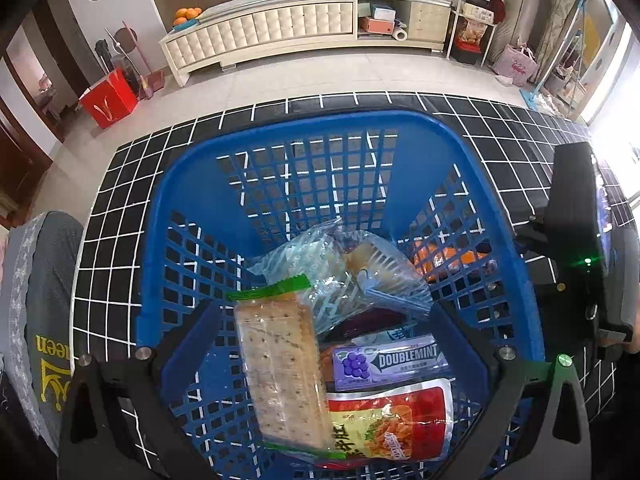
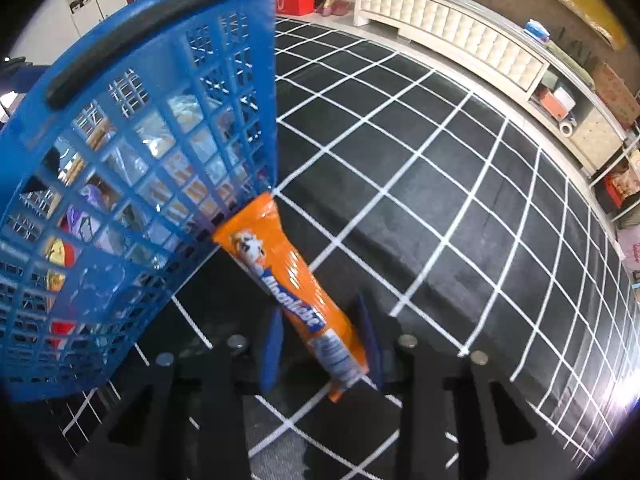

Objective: Organize snacks
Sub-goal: 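Grasp the orange candy bar with the right tool and lift it, then carry the candy bar over the basket and release it inside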

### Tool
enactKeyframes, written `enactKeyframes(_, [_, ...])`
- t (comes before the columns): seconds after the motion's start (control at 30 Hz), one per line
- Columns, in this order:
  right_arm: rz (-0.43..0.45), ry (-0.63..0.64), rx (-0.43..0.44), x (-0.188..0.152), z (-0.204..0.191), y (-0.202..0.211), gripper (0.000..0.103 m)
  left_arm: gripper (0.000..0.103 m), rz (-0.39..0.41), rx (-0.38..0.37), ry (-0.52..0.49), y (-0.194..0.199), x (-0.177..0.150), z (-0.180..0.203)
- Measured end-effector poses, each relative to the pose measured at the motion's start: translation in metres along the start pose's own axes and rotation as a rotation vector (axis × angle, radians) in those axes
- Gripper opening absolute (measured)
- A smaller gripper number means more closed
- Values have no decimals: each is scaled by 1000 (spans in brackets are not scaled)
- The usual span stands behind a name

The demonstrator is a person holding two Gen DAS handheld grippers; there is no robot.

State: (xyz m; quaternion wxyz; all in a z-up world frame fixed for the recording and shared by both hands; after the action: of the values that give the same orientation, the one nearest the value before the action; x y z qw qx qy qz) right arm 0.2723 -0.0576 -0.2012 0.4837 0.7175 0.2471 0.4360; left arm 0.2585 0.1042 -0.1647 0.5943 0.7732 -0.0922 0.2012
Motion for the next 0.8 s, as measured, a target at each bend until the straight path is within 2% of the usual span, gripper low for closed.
enactKeyframes(0.03, [-2, -2, -11, -2, -1, 3, 31, 103, 3, -3, -1, 1, -1, 1])
enactKeyframes(0.13, [7, -22, -4, -6, 0, 13, 24, 103, 16, -9, -1, 8, -4, 2])
enactKeyframes(0.3, [53, -72, -21, -10, -3, 46, 23, 103, 52, -11, 18, 27, -11, 2])
enactKeyframes(0.47, [116, -78, -49, -10, -21, 93, 23, 103, 102, -42, 42, 60, -19, -3])
enactKeyframes(0.8, [244, -35, -115, 0, -83, 193, 23, 103, 236, -80, 77, 142, -46, -23])
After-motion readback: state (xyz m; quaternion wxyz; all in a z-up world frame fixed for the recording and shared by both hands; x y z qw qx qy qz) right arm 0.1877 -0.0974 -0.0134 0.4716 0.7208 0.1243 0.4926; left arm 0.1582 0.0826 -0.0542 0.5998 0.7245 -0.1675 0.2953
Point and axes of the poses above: each gripper's, at about its wrist camera, not at the fingertips, and y roughly against the way its jaws point, z to its right, x to its top, the point moved 4 cm from there along -y, roughly the way its jaws point, and after that the axes turned 10 degrees about x, right-handed, at the moved point
